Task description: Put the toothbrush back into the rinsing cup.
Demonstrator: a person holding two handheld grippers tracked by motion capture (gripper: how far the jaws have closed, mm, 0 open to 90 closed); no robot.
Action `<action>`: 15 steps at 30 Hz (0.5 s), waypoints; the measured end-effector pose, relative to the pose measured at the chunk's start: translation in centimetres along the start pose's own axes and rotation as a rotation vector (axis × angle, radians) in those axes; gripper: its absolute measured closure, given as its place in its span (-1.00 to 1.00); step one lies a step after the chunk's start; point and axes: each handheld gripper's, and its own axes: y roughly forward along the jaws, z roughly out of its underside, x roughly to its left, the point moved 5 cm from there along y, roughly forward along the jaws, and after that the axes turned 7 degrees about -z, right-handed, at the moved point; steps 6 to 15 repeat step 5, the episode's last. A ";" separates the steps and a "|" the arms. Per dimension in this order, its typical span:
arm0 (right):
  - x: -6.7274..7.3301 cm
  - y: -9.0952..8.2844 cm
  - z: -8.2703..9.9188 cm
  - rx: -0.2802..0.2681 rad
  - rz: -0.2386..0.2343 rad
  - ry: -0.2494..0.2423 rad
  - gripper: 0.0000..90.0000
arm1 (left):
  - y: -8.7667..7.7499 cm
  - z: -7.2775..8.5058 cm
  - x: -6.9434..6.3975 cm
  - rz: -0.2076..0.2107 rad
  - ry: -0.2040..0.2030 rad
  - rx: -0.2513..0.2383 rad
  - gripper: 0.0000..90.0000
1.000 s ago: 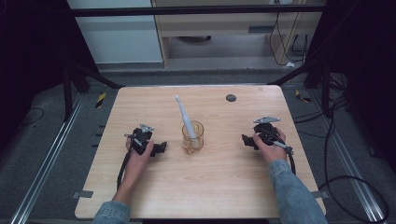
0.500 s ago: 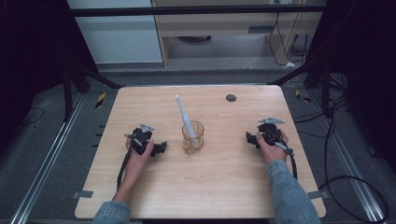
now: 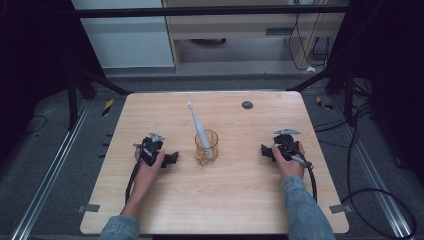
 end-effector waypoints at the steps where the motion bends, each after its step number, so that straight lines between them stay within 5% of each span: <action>1: 0.0 0.1 0.0 0.006 0.017 0.017 -0.93 | 0.0 0.0 0.0 0.000 0.000 0.000 -1.00; 4: -0.1 0.1 0.1 0.014 0.052 0.058 -0.99 | 0.0 0.0 0.0 0.000 0.001 0.000 -1.00; 15: -0.1 0.1 0.1 0.014 0.052 0.058 -0.99 | 0.0 0.0 0.0 0.000 0.001 0.000 -1.00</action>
